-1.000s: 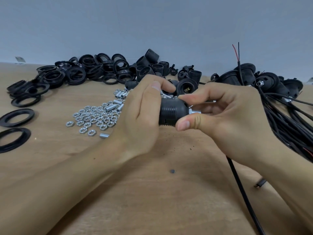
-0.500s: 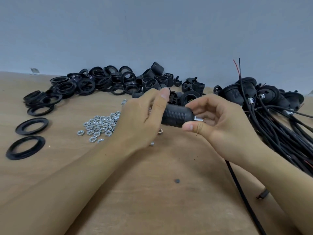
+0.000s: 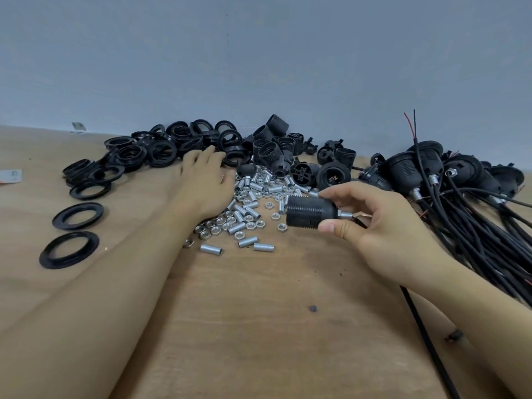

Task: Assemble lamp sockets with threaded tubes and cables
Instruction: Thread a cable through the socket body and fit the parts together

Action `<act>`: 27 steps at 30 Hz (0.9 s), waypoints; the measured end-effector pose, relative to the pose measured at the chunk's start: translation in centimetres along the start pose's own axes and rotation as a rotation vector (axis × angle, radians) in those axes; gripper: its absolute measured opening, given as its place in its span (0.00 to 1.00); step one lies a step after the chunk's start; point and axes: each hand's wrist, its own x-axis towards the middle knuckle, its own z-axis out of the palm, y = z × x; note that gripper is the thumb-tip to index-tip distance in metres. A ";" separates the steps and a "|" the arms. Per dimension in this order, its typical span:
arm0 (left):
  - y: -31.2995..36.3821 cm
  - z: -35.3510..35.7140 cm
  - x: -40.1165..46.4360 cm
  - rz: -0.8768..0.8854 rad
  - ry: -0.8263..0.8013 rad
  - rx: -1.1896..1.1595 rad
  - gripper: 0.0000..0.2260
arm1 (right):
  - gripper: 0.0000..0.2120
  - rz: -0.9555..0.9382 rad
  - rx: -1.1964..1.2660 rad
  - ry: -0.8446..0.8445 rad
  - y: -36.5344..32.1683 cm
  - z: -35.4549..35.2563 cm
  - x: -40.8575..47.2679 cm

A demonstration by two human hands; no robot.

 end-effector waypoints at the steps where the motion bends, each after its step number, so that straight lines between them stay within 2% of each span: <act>1: -0.1 0.3 0.2 -0.013 -0.061 0.009 0.27 | 0.16 -0.003 -0.008 -0.005 0.0 0.0 0.0; 3: -0.5 0.6 0.5 -0.056 -0.146 0.032 0.30 | 0.16 0.000 -0.038 -0.017 0.1 0.0 0.0; 6: -0.9 0.5 0.7 -0.105 -0.156 0.013 0.36 | 0.15 0.017 -0.059 -0.039 0.1 0.1 -0.1; 10: -0.6 0.5 0.6 -0.086 -0.264 -0.011 0.39 | 0.15 0.011 -0.071 -0.060 0.0 0.1 -0.1; 12: -0.5 0.4 0.8 -0.102 -0.223 -0.028 0.36 | 0.15 0.005 -0.067 -0.078 -0.2 0.1 -0.2; 15: -0.4 0.2 0.7 -0.078 0.054 0.045 0.22 | 0.14 -0.005 -0.059 -0.082 -0.2 0.2 -0.4; 16: -0.5 0.0 0.6 -0.081 0.109 0.080 0.20 | 0.14 -0.006 -0.060 -0.076 -0.1 0.1 -0.3; 19: -1.1 -0.3 0.5 -0.093 0.035 0.156 0.19 | 0.14 0.006 -0.044 -0.048 0.0 -0.2 -0.2; 22: -1.6 -0.8 0.3 -0.030 -0.060 0.064 0.16 | 0.14 0.010 -0.019 -0.049 0.0 -0.4 -0.2; 25: -1.7 -1.3 -0.2 -0.029 -0.018 -0.092 0.10 | 0.14 0.010 -0.009 -0.053 0.0 -0.4 -0.2; 27: -1.9 -1.5 -0.2 -0.076 -0.007 -0.121 0.09 | 0.14 0.014 -0.006 -0.060 -0.1 -0.3 -0.2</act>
